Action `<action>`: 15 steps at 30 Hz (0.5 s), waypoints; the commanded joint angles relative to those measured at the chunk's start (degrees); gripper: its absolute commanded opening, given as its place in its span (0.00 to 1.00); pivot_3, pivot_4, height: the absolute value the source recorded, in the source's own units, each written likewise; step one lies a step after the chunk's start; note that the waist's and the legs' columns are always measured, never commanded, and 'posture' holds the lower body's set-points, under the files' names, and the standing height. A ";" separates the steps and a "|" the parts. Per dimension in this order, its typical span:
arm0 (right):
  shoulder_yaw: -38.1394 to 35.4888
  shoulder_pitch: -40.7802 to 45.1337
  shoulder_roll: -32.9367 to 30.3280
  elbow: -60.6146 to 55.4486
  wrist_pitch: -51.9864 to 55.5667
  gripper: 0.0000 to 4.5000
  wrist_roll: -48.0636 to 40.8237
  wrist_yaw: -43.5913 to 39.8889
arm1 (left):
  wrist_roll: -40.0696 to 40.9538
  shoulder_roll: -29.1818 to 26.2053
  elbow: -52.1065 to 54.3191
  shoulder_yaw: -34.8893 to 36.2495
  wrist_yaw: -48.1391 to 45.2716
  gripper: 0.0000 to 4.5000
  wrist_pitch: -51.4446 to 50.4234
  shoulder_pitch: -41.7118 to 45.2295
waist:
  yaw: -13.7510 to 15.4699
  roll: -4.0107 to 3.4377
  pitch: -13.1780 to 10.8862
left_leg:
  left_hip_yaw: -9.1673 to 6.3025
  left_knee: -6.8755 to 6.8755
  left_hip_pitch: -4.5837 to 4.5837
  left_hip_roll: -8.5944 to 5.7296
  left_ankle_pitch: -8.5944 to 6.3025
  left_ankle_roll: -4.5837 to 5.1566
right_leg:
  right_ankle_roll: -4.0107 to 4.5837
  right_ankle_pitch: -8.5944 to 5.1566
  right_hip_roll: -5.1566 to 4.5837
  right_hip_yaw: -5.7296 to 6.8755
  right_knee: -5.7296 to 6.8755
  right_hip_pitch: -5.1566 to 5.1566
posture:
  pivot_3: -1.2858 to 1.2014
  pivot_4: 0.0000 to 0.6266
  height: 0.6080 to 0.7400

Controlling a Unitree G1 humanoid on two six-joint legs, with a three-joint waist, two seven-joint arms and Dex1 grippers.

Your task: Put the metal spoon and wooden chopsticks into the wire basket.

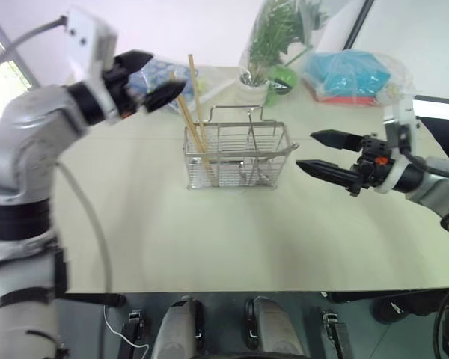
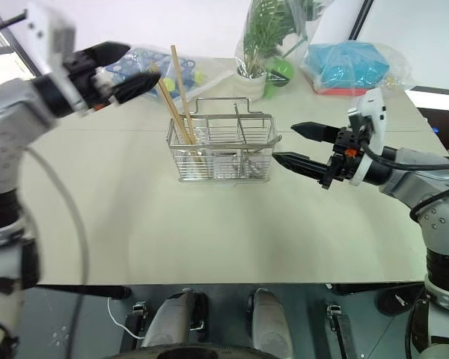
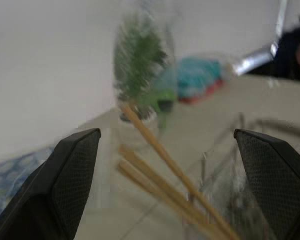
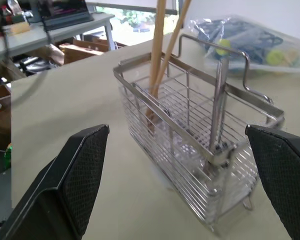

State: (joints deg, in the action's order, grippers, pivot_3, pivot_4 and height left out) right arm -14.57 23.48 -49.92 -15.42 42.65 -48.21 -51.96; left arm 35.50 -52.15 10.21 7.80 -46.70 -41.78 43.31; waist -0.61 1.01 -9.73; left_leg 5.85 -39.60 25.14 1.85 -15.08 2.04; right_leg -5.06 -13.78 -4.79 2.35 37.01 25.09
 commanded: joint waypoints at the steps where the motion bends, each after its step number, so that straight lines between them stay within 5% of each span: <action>1: -0.08 1.24 -1.31 2.55 -3.09 1.00 2.65 -2.96 | -0.66 -8.32 -1.08 2.46 -13.18 1.00 3.84 -4.20 | 0.13 -0.01 -0.02 | 0.00 0.00 0.00 0.00 0.01 -0.01 | 0.12 -0.07 -0.02 0.00 0.01 0.01 | 0.52 0.24 0.85; 5: 1.20 2.46 -1.90 6.51 -5.04 1.00 5.65 -5.61 | 0.44 -16.24 0.19 5.70 -23.56 1.00 5.29 -12.81 | 0.03 -0.02 -0.03 | 0.02 0.01 0.01 -0.04 -0.01 -0.03 | 0.24 -0.13 -0.17 0.02 -0.03 0.03 | 0.52 0.24 0.85; 15: 1.31 3.41 -3.14 10.35 -5.91 1.00 8.25 -9.47 | -2.51 -15.48 1.04 6.41 -21.40 1.00 7.88 -17.93 | -0.06 -0.06 -0.05 | 0.07 0.10 0.06 -0.05 -0.01 -0.03 | 0.28 -0.15 -0.26 0.00 -0.01 0.16 | 0.52 0.24 0.85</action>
